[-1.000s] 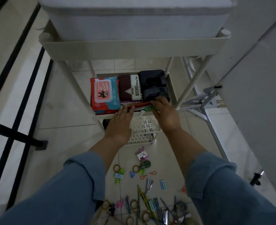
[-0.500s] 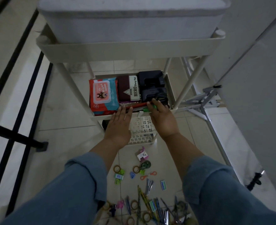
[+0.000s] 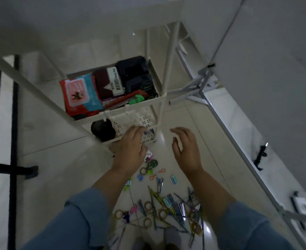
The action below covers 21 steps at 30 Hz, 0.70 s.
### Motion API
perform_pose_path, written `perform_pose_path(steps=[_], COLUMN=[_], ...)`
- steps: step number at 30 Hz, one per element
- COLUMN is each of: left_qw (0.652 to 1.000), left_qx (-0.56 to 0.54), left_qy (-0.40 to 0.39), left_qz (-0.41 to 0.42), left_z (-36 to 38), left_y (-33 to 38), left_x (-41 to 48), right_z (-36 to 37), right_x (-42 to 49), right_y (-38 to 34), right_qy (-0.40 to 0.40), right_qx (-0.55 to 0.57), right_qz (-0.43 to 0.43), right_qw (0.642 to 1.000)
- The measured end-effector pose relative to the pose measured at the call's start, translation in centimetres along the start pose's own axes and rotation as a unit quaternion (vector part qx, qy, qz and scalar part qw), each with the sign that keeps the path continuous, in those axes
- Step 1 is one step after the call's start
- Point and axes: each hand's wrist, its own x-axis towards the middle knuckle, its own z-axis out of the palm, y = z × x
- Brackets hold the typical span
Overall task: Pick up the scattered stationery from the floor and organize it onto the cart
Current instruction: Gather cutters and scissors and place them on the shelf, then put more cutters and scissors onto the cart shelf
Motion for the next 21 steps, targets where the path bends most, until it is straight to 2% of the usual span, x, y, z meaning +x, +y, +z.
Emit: perform_pose_path(steps=[5,10,16,21], left_qw=[0.996,0.984,0.966,0.947], left_qx=[-0.030,-0.039,-0.045,0.010], left_qy=[-0.085,-0.166,-0.204,-0.216], left_qz=[-0.014,-0.060,-0.150,-0.237], left_z=[5.5,11.7,21.7,31.7], left_y=[1.1,0.6,-3.0,-8.7], left_x=[-3.2,-5.2,-6.8,-6.0], right_z=[-0.8,0.9,5.5,11.0], right_x=[-8.1,-15.0,-19.6,-20.2], right_y=[4.6,8.2,15.3,25.7], right_qy=[-0.005,-0.047,-0.047,-0.055], right_qx=[0.021,0.017,0.031,-0.010], right_qz=[0.145,0.272,0.392,0.445], right_qw=[0.989,0.961,0.918,0.894])
